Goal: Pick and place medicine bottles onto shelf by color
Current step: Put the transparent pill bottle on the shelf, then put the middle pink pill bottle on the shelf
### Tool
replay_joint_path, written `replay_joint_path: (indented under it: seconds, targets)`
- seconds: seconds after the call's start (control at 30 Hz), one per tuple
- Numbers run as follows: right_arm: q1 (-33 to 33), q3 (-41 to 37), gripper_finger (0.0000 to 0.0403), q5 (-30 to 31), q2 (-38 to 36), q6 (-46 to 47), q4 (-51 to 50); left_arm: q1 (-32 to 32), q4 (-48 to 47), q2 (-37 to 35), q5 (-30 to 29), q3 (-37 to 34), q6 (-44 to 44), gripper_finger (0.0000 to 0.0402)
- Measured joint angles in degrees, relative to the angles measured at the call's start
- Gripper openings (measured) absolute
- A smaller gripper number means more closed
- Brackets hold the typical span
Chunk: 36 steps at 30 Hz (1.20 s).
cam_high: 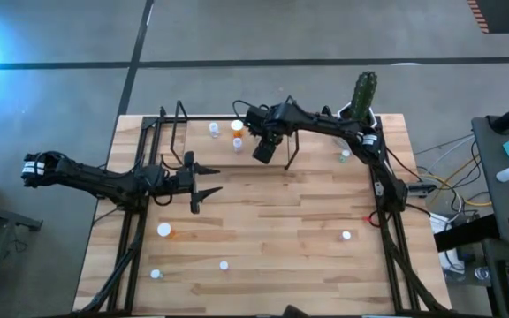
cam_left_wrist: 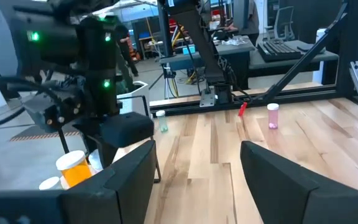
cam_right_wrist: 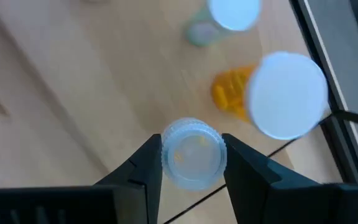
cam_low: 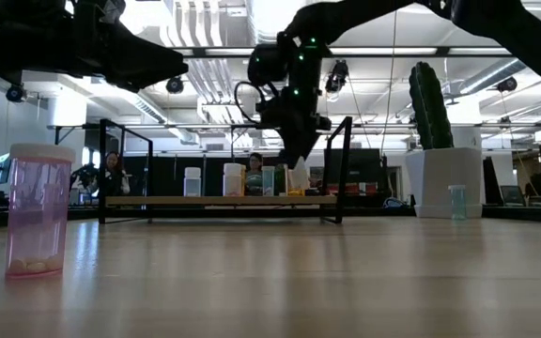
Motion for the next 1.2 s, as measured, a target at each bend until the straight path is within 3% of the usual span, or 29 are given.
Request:
replay_joint_path:
  seconds: [0.47,0.97,1.2]
  targets:
    - [-1.6,-2.6,0.0139,-0.2,0.0,3.6,3.8,0.0,0.0,0.0,0.0,0.0,0.0,0.0218]
    - [-1.6,-2.3,0.0222,-1.5,-0.1,5.0,4.0,0.0,0.0,0.1,1.1,0.0,0.0,0.0218]
    - [-1.4,2.1,0.0242,-1.0,-0.1,3.1,3.6,0.0,0.1,0.0,1.2,0.0,0.0,0.0218]
